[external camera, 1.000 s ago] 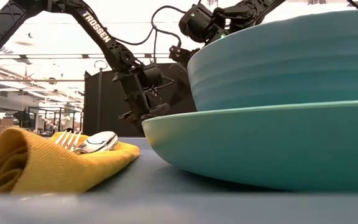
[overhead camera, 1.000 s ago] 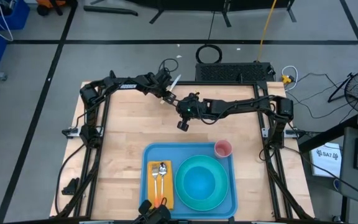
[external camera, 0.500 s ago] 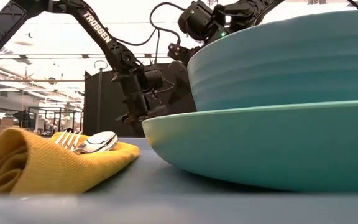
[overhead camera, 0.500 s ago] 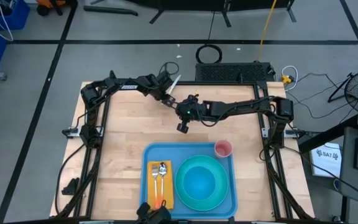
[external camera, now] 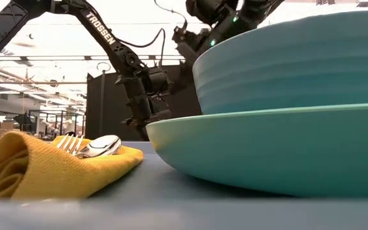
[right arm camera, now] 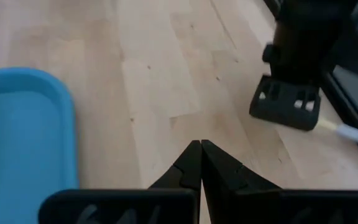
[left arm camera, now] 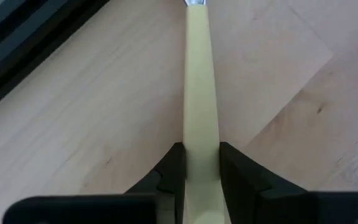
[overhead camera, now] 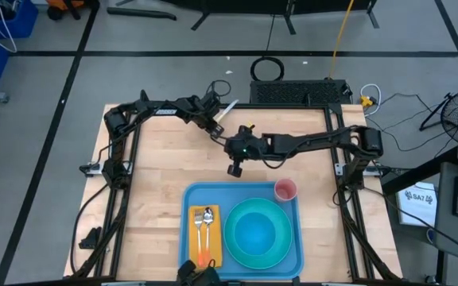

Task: Set up tray
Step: Put the yellow table knife on the yellow table napkin beside the orange spoon

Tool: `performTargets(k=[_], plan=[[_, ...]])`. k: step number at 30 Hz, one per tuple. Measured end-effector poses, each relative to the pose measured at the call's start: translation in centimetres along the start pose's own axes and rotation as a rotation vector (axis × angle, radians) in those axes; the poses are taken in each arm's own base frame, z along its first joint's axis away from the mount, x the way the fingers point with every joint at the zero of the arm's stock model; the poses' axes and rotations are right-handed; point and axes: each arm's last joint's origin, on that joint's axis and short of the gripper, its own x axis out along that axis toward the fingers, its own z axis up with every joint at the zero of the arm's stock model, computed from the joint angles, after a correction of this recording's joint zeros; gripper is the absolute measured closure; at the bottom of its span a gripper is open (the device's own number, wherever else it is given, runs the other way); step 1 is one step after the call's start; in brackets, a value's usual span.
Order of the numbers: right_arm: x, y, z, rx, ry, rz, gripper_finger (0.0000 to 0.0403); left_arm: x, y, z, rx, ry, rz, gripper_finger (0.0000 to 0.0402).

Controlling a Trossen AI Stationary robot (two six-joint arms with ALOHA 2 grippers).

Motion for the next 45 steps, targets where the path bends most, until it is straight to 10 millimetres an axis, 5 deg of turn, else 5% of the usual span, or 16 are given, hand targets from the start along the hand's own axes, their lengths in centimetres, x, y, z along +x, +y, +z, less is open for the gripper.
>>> performTargets(k=[10,15,20,29,35,45], plan=[[-7.3,1.7,0.2,-0.074,-0.115,0.013,0.0403,-2.8,-5.4,-3.1,0.157,0.035,-0.019,0.0326],[-11.9,0.9,-2.0,-0.052,-0.226,-0.060,0.0403,-6.7,-7.6,-7.2,0.141,-0.063,-0.003,0.0326],[-14.6,-0.1,-5.1,0.011,-0.395,-0.067,0.0403,-10.0,-9.7,-13.6,-0.026,-0.243,-0.136,0.0326],[-16.0,-0.8,-8.0,0.028,-0.534,-0.070,0.0403,-13.7,-15.8,-22.8,-0.370,-0.406,-0.427,0.0326],[-16.0,-0.8,-8.0,0.022,-0.544,-0.068,0.0403,-15.8,-19.6,-24.5,-0.497,-0.405,-0.544,0.0326],[-16.1,-0.8,-7.8,0.014,-0.563,-0.072,0.0403,-14.1,-26.5,-28.2,-0.641,-0.110,-0.620,0.0326]])
